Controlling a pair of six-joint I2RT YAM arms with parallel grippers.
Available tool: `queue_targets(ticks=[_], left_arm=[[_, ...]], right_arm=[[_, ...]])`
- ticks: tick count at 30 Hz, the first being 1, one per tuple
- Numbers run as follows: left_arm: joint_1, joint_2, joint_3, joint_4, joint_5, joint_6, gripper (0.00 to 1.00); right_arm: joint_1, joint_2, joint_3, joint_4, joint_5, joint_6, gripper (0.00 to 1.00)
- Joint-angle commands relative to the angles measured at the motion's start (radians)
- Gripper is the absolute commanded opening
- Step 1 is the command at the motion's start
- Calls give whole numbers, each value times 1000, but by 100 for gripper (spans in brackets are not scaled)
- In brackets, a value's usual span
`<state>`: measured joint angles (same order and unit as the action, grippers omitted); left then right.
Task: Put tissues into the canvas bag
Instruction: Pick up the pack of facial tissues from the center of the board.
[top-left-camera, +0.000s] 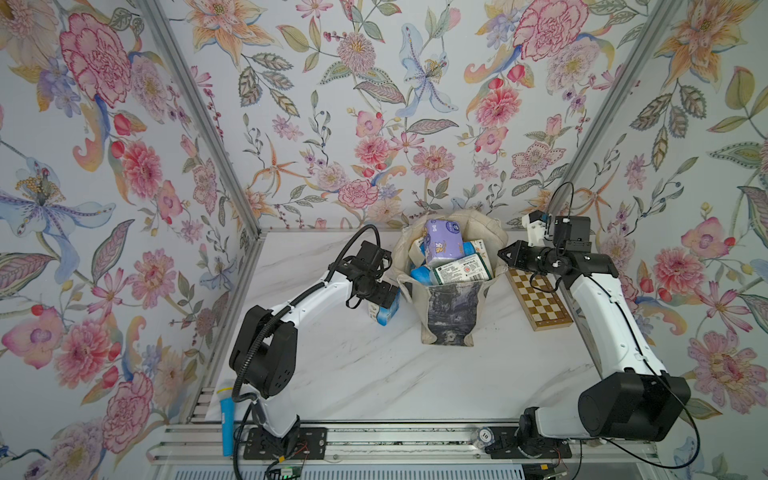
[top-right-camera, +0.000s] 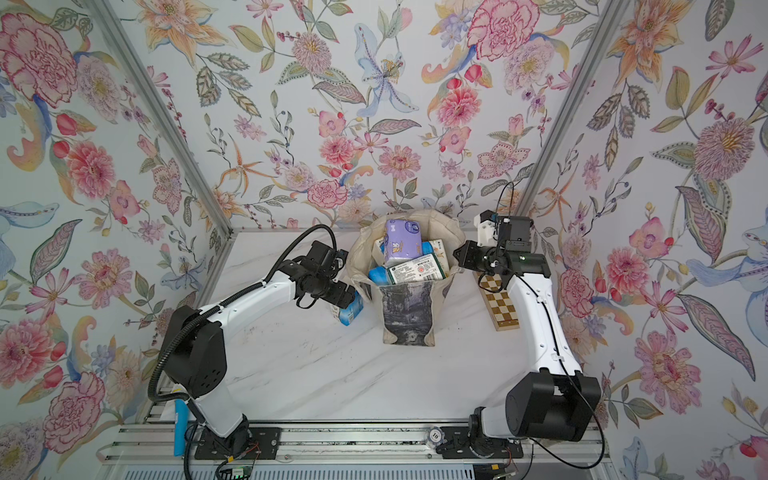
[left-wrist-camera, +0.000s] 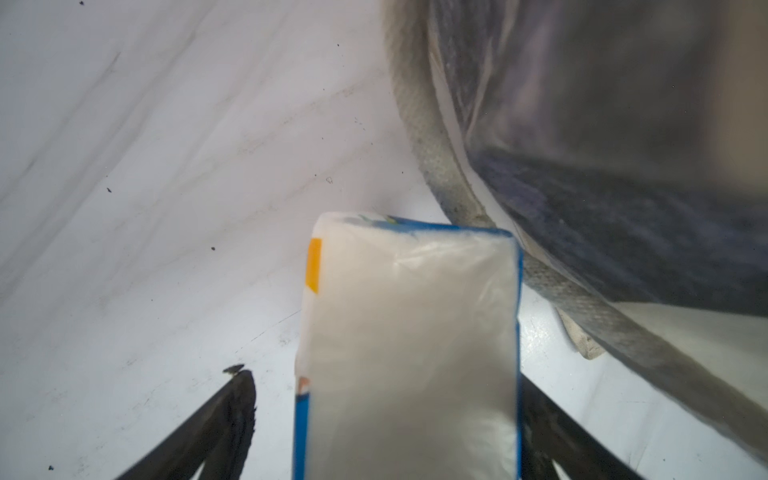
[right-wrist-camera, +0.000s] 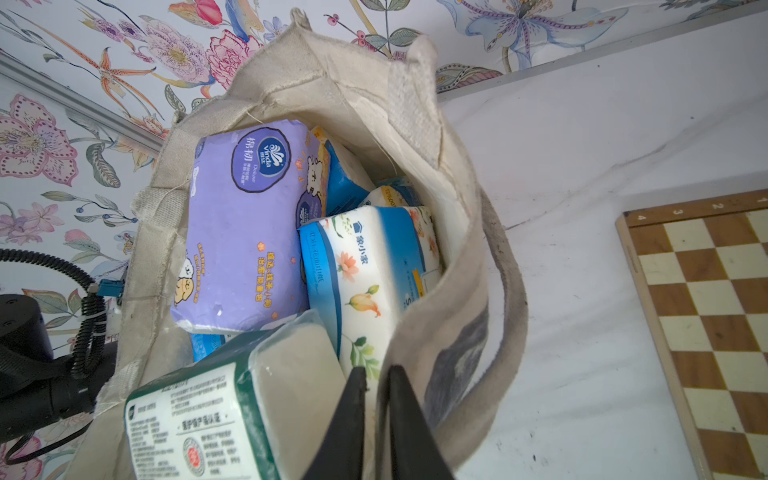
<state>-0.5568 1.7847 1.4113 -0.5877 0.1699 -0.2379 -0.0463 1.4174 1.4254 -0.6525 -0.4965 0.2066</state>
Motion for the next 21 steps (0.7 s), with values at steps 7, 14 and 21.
queue_targets(ticks=[7, 14, 21], left_arm=[[-6, 66, 59, -11, 17, 27, 76], [-6, 20, 63, -64, -29, 19, 64], [23, -118, 27, -159, -113, -32, 59]], right_arm=[[6, 5, 10, 16, -4, 5, 15], [6, 11, 15, 16, -4, 4, 15], [6, 9, 16, 16, -4, 4, 15]])
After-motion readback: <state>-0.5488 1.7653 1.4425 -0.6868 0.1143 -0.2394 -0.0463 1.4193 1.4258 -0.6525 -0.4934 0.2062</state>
